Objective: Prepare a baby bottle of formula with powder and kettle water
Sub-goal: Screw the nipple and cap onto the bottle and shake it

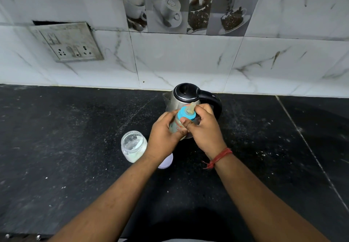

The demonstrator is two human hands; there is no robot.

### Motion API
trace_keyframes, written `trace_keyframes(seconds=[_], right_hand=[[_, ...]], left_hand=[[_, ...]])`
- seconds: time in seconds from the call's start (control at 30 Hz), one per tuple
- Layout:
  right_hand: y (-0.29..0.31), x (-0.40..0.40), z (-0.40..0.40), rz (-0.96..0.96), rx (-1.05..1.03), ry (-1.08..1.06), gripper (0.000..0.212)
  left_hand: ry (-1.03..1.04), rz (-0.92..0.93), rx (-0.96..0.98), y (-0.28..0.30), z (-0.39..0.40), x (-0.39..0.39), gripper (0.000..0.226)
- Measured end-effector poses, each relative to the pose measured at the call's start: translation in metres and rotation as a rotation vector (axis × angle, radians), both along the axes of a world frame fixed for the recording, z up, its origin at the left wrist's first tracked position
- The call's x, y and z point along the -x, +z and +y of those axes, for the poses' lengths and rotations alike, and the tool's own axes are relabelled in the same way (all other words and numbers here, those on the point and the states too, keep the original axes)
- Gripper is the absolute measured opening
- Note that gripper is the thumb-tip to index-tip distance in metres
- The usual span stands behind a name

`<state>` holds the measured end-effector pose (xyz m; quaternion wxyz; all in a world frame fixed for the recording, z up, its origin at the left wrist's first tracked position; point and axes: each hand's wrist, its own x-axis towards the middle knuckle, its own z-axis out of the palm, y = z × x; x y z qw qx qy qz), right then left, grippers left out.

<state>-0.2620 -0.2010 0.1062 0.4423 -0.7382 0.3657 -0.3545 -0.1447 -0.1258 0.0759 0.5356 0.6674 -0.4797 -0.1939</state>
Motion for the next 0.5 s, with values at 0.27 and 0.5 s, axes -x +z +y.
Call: trace_keyframes(seconds=[0.27, 0.5], right_hand=[[0.025, 0.020, -0.030, 0.011, -0.175, 0.425, 0.045], [0.023, 0.014, -0.025, -0.024, -0.109, 0.339, 0.036]], left_hand=[[-0.327, 0.352, -0.111, 0.012, 0.004, -0.019, 0.051], [-0.329, 0.397, -0.103, 0.014, 0.000, -0.020, 0.054]])
